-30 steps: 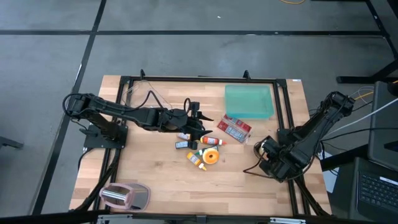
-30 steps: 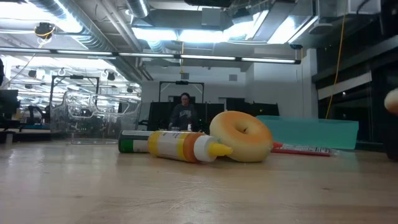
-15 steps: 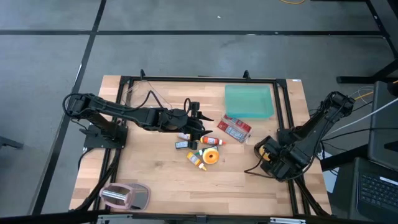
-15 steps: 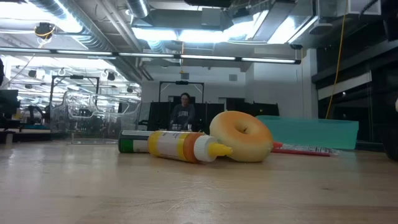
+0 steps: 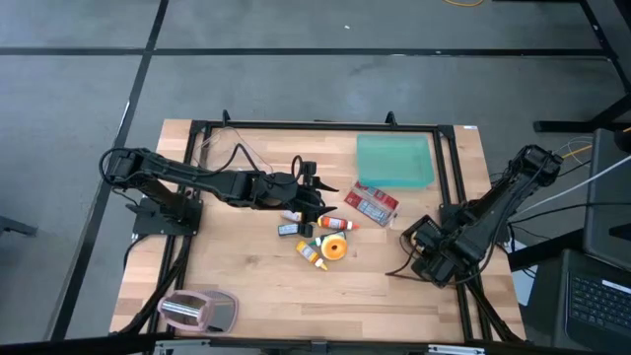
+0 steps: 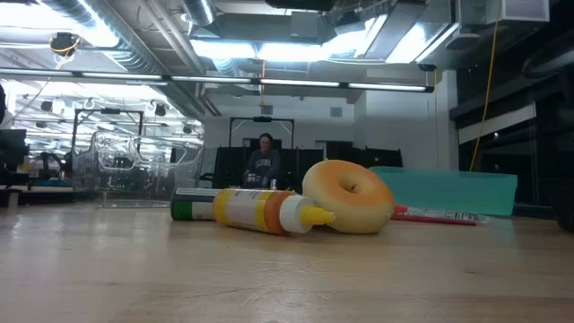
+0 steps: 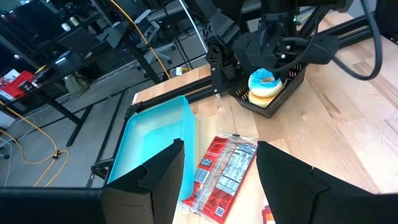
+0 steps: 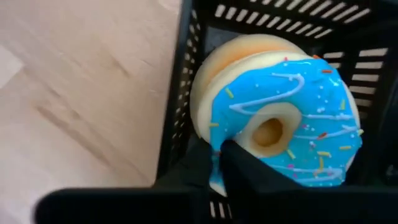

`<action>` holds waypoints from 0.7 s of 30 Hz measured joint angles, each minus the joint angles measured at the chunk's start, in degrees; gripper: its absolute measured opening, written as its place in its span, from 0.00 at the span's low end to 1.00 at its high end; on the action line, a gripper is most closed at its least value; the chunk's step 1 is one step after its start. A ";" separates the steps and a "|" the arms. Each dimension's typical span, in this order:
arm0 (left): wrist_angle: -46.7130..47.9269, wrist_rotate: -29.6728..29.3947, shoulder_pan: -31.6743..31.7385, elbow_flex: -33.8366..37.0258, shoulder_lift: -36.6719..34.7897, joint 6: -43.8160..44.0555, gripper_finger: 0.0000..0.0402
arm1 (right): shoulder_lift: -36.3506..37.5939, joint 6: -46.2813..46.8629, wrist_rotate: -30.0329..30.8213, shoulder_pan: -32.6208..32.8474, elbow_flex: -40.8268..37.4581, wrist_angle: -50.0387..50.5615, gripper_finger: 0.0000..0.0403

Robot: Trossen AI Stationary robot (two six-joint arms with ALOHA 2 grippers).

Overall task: Pick & Place Food Item
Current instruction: Put the blue donut into the black bin, then put the light blue donut into the black bin

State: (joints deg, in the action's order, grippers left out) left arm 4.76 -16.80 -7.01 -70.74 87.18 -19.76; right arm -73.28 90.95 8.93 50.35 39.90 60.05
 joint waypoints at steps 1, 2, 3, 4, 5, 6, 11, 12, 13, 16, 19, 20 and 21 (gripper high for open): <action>-0.01 0.01 0.00 0.00 0.00 -0.01 0.49 | -0.02 -0.32 0.05 0.00 0.79 0.95 0.16; 0.00 0.01 0.00 0.00 0.00 -0.01 0.49 | -0.02 -0.52 0.07 0.00 1.70 2.20 0.21; -0.01 0.00 0.00 0.00 0.00 -0.01 0.49 | -0.02 -0.79 0.09 0.00 2.72 3.77 0.26; -0.01 -0.02 0.00 0.00 0.00 -0.01 0.49 | -0.02 -1.01 0.32 0.00 3.90 5.46 0.30; -0.01 -0.02 0.00 0.00 0.00 -0.02 0.49 | -0.02 -1.43 0.70 0.00 5.13 6.73 0.35; -0.01 0.00 0.00 0.00 0.00 -0.01 0.49 | -0.02 -1.62 1.15 0.00 6.29 7.55 0.39; 0.02 0.00 0.00 0.00 0.00 -0.17 0.49 | -0.02 -3.36 5.09 0.00 13.06 11.59 0.56; 0.04 -0.01 0.00 0.00 0.00 -0.37 0.49 | -0.02 -3.36 6.83 0.00 14.69 13.08 0.58; 0.20 -0.02 0.00 0.00 0.00 -0.42 0.49 | -0.02 -3.43 8.98 0.00 16.33 14.25 0.60; 2.54 0.84 0.20 -0.04 0.00 1.56 0.49 | -0.02 -4.81 17.40 0.00 21.53 15.85 0.62; 9.82 8.03 1.74 0.01 0.44 8.11 0.49 | -0.02 -7.68 27.27 0.00 25.42 15.80 0.61; 10.46 9.04 2.15 0.49 1.16 10.69 0.49 | 0.00 -7.98 31.19 0.00 26.18 15.81 0.61; 11.09 9.08 2.39 1.48 1.83 12.71 0.49 | 0.00 -8.26 35.41 0.00 26.69 15.80 0.60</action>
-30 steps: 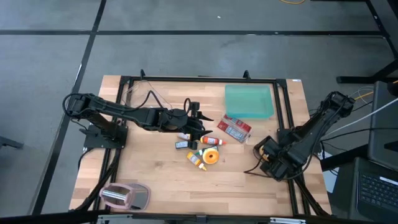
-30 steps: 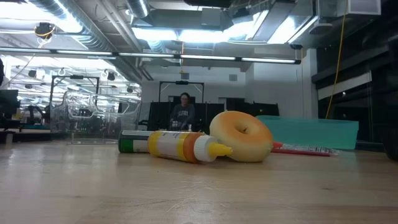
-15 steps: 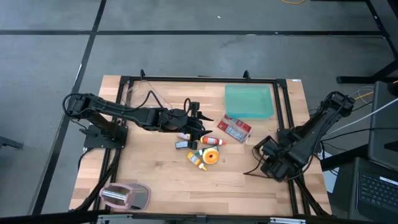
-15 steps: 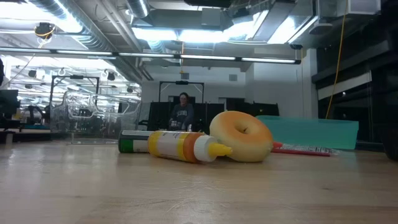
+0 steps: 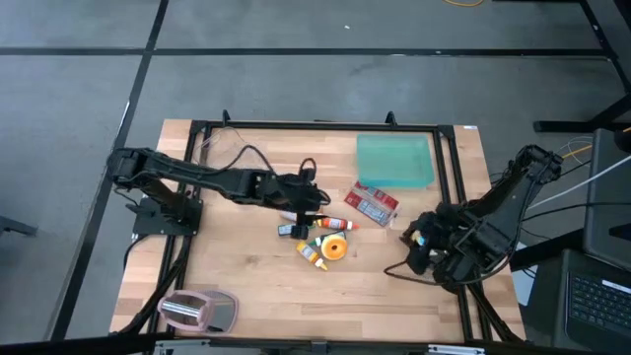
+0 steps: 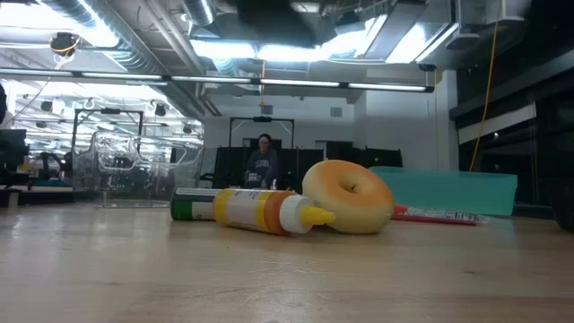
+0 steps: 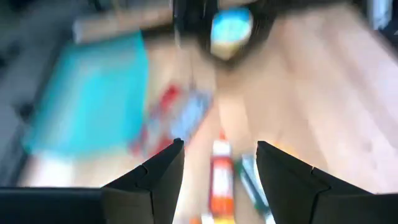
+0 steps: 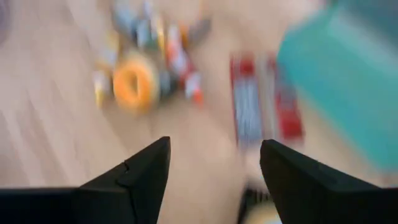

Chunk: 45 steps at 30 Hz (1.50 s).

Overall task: Pick & Place Food Item
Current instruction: Put the light blue donut into the black bin

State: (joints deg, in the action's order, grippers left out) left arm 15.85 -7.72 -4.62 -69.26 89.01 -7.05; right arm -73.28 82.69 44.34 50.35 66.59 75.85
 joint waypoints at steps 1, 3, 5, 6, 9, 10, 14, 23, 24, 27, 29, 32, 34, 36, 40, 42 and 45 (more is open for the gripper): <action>1.06 -0.40 0.10 1.31 0.61 1.33 0.49 | 0.00 -0.34 4.35 -0.02 0.16 -0.02 0.59; 0.68 -1.56 0.28 3.22 2.79 3.31 0.49 | -0.05 -0.98 12.21 -0.02 0.17 -0.22 0.58; 0.48 -1.79 0.28 4.57 4.87 5.25 0.49 | -0.35 -1.07 19.11 -0.14 -0.02 -0.29 0.56; 0.03 -1.75 0.28 4.78 6.20 6.18 0.49 | -0.55 -0.80 21.87 -0.31 -0.29 -0.41 0.55; -2.06 -1.60 -0.27 4.91 10.06 8.56 0.49 | -1.14 -0.93 24.74 -1.39 -0.87 -1.34 0.53; -3.44 -1.35 -0.50 4.76 11.18 9.36 0.49 | -1.43 -1.05 24.66 -1.88 -1.04 -1.52 0.53; -5.65 1.14 -0.69 1.96 14.75 13.70 0.49 | -2.99 -1.38 23.55 -3.25 -1.38 -1.48 0.52; -5.41 7.08 -1.40 -1.38 19.06 18.87 0.49 | -4.47 -2.21 20.90 -3.78 -1.46 -1.51 0.52; -5.18 7.32 -1.40 -1.25 19.09 18.98 0.49 | -4.50 -2.24 20.76 -3.78 -1.46 -1.54 0.52; -5.49 7.44 -1.29 -1.30 18.97 19.63 0.49 | -4.48 -2.41 20.59 -3.78 -1.46 -1.51 0.52; -5.35 7.40 -1.29 -1.30 18.95 19.80 0.49 | -4.51 -2.44 19.29 -3.78 -1.46 -1.61 0.52; -5.36 7.81 -1.33 -1.30 18.91 19.75 0.49 | -5.40 -2.48 16.20 -3.93 -1.46 -1.92 0.52; -5.39 9.06 -1.10 -1.30 19.10 19.80 0.49 | -6.29 -2.38 14.77 -3.96 -1.46 -1.97 0.52; -5.22 10.12 -0.90 -1.30 19.28 19.85 0.49 | -7.09 -2.35 14.54 -3.95 -1.46 -2.19 0.51; -5.33 11.87 -0.90 -1.30 19.33 20.37 0.49 | -7.72 -2.35 14.58 -4.06 -1.49 -2.44 0.51; -5.26 12.61 -0.98 -1.30 19.33 20.71 0.49 | -7.71 -2.35 14.59 -4.28 -1.49 -2.45 0.51; -5.15 13.11 -0.97 -1.30 19.33 20.76 0.49 | -7.69 -2.49 14.62 -4.35 -1.49 -2.43 0.51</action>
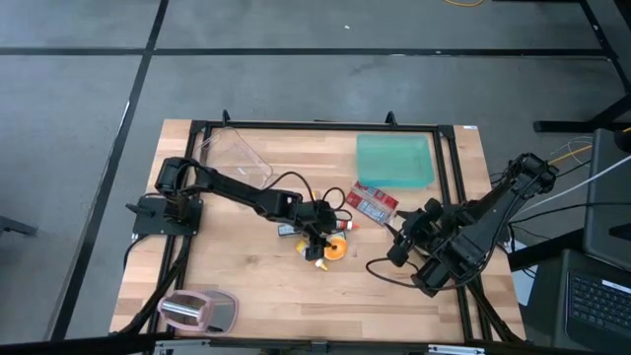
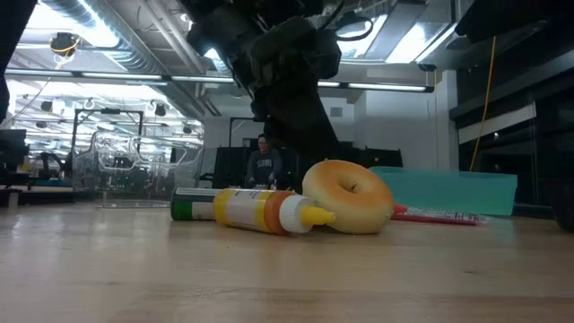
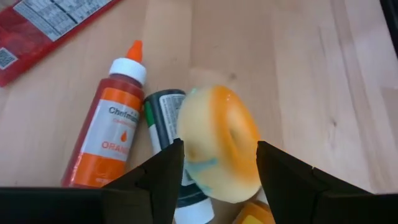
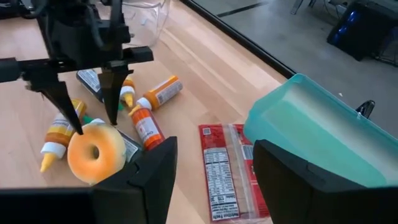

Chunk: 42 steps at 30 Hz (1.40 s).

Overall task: Pick & Place Food Item
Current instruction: Put the light blue donut into the black bin

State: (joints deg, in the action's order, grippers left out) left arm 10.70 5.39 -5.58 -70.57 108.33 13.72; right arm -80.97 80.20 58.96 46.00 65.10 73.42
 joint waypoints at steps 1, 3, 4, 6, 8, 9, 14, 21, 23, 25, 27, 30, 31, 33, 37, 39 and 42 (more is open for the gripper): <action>0.08 0.00 0.00 0.00 0.10 0.08 0.49 | 0.00 -0.02 0.00 0.00 0.00 -0.02 0.51; -0.33 -0.06 0.00 0.00 0.72 0.10 0.49 | 0.00 0.13 0.00 -0.04 0.00 -0.10 0.51; 0.25 -0.15 0.00 0.03 0.86 0.12 0.49 | 0.00 0.11 0.00 -0.07 0.00 -0.10 0.51; -0.56 -0.35 0.01 0.01 1.62 0.55 0.49 | 0.00 0.09 0.12 -0.09 0.00 -0.08 0.51; 0.67 -0.49 0.13 0.02 2.13 0.60 0.48 | 0.00 0.11 0.14 -0.08 0.00 -0.10 0.51; 0.64 -0.42 0.15 0.09 2.50 0.70 0.48 | 0.02 0.10 0.13 -0.07 0.00 -0.11 0.51; -1.00 -1.13 0.17 0.04 3.17 -0.28 0.40 | 0.04 0.09 0.18 -0.09 0.00 -0.17 0.51; -7.36 -1.51 0.30 0.06 2.47 -3.38 0.10 | 0.04 -0.10 1.45 -0.11 0.00 -0.15 0.51; -11.40 -0.78 0.37 0.04 1.87 -6.38 0.04 | 0.06 0.15 1.54 -0.11 0.00 -0.28 0.51; -13.75 -0.36 0.36 0.03 0.43 -9.23 0.03 | 0.04 0.15 2.19 -0.11 0.00 -1.49 0.51; -18.10 -0.48 0.35 -0.03 -0.78 -12.34 0.03 | 0.04 0.14 4.33 0.23 0.00 -3.33 0.51; -21.59 -3.50 0.10 0.04 -3.89 -20.11 0.02 | 0.07 0.13 8.89 1.20 0.00 -6.38 0.51; -23.05 -5.22 -0.25 0.02 -4.77 -23.34 0.02 | 0.04 0.08 10.26 1.49 0.00 -7.28 0.51; -25.45 -8.61 -0.77 0.02 -6.66 -30.63 0.02 | 0.02 -0.49 13.52 2.19 0.02 -8.61 0.51; -30.79 -13.67 -2.02 0.02 -9.14 -40.62 0.02 | -0.02 -2.12 16.52 2.49 0.02 -8.90 0.51; -32.79 -15.40 -2.62 0.02 -9.70 -44.46 0.02 | -0.02 -3.36 17.25 2.56 0.02 -9.06 0.51; -34.48 -18.28 -3.34 0.02 -10.06 -48.04 0.02 | -0.02 -6.19 18.55 2.71 0.02 -10.49 0.51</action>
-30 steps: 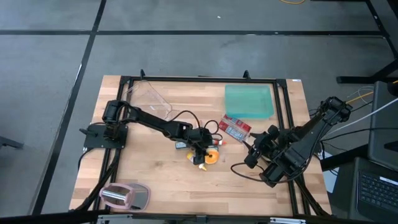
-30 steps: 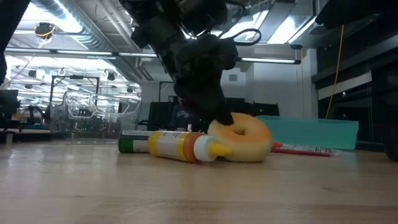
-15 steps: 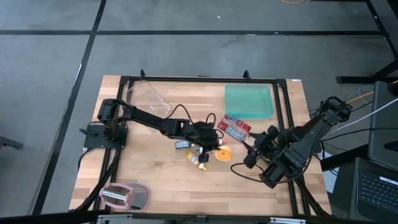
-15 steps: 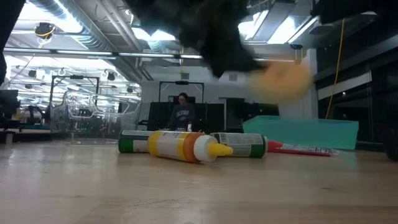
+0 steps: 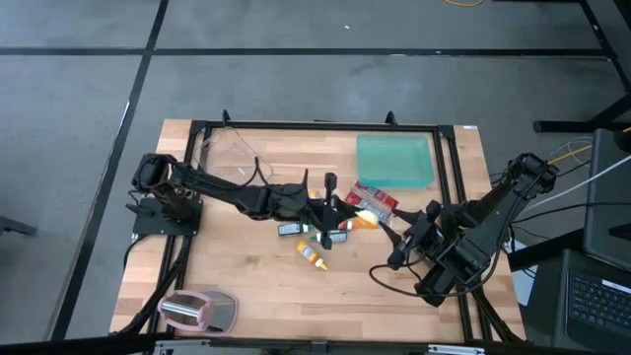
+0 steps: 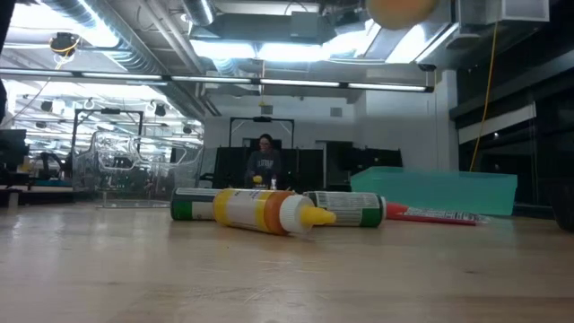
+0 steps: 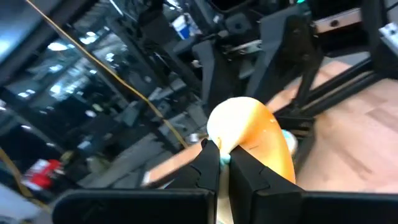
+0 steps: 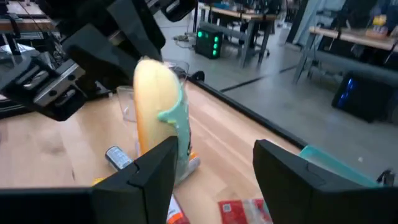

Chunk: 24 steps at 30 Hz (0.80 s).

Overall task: Pick & Place Food Item
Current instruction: Put the light blue donut into the black bin

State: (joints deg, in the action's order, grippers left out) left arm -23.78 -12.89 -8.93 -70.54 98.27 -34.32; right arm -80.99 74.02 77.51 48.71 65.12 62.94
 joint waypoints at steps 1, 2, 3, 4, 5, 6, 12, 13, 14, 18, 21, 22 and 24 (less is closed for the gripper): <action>-0.13 -1.21 -0.21 0.00 -0.01 -0.94 0.02 | 0.00 -1.42 0.43 0.16 0.00 -0.79 0.51; -0.03 -2.43 -0.46 0.00 -0.01 -1.60 0.02 | 0.00 -2.72 0.60 0.35 0.00 -1.70 0.51; -0.08 -3.35 -0.57 0.16 -0.01 -2.13 0.02 | 0.00 -3.69 0.61 0.51 0.00 -2.73 0.51; -0.49 -3.84 -0.73 0.50 -0.03 -2.73 0.02 | 0.00 -4.62 0.38 0.64 0.00 -3.80 0.51; -0.63 -3.91 -0.82 0.72 -0.04 -3.33 0.02 | 0.00 -5.72 -0.08 0.76 0.00 -4.95 0.51; -0.29 -3.95 -0.83 0.79 -0.04 -3.50 0.02 | 0.00 -6.83 -0.48 0.95 0.00 -6.11 0.52; 0.50 -5.94 -0.69 0.81 -0.08 -3.92 0.02 | 0.26 -16.82 -1.84 1.77 0.00 -15.07 0.52; 0.82 -5.92 -0.55 0.79 -0.08 -3.68 0.02 | 0.35 -18.65 -2.40 1.77 0.00 -16.82 0.52; 0.98 -5.76 -0.41 0.80 -0.08 -3.35 0.02 | 0.35 -20.09 -2.82 1.77 0.00 -18.25 0.52; 0.77 -5.09 -0.84 0.80 -0.08 -3.37 0.02 | 0.35 -22.44 -2.99 1.35 0.00 -19.41 0.52; 0.68 -4.94 -1.56 0.80 -0.08 -3.53 0.02 | 0.35 -23.38 -2.97 0.56 0.00 -19.23 0.52; 0.66 -4.91 -1.71 0.81 -0.08 -3.50 0.02 | 0.35 -23.51 -2.95 0.17 0.00 -19.23 0.52; 0.77 -4.63 -1.96 0.81 -0.08 -3.31 0.02 | 0.35 -23.91 -2.97 -0.49 0.00 -19.21 0.52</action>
State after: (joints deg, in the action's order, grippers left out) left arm -23.01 -17.52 -10.89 -69.73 98.19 -37.64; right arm -80.64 50.10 74.54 48.22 65.12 43.72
